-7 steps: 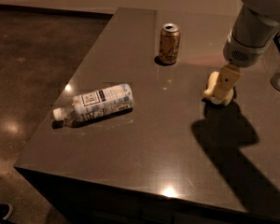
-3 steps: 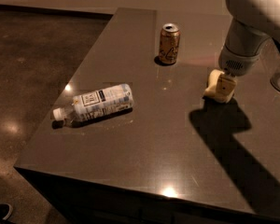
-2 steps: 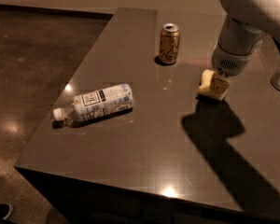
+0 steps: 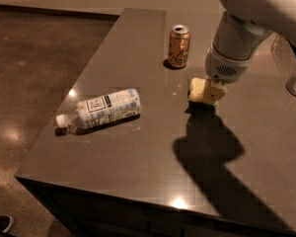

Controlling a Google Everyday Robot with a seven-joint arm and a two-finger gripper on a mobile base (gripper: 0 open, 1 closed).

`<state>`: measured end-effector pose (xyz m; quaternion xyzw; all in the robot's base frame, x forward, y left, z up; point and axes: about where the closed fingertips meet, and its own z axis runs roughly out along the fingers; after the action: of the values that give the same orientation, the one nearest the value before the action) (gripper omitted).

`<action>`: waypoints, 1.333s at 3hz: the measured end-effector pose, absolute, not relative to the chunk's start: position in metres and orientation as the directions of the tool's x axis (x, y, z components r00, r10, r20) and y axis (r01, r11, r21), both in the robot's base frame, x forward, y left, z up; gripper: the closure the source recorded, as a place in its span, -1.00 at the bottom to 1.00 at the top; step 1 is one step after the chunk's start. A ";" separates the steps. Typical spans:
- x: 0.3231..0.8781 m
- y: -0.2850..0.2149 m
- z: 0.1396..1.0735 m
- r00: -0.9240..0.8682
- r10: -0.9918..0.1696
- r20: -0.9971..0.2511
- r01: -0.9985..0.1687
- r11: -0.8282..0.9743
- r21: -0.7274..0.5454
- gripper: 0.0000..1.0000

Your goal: Move sponge near blue plastic bottle

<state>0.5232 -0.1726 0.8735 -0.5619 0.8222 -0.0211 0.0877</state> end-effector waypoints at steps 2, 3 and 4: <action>0.485 -0.119 0.856 -0.203 -0.966 -0.162 -0.972 0.218 -0.082 1.00; 0.473 -0.094 0.852 -0.144 -0.972 -0.186 -0.985 0.159 -0.070 1.00; 0.464 -0.067 0.852 -0.088 -0.975 -0.204 -0.992 0.105 -0.072 0.63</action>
Offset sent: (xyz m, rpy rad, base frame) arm -0.0592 0.0816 -0.0306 0.0876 0.0615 0.2506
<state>0.4641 -0.0672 0.8520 -0.6677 0.7365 0.0420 0.1004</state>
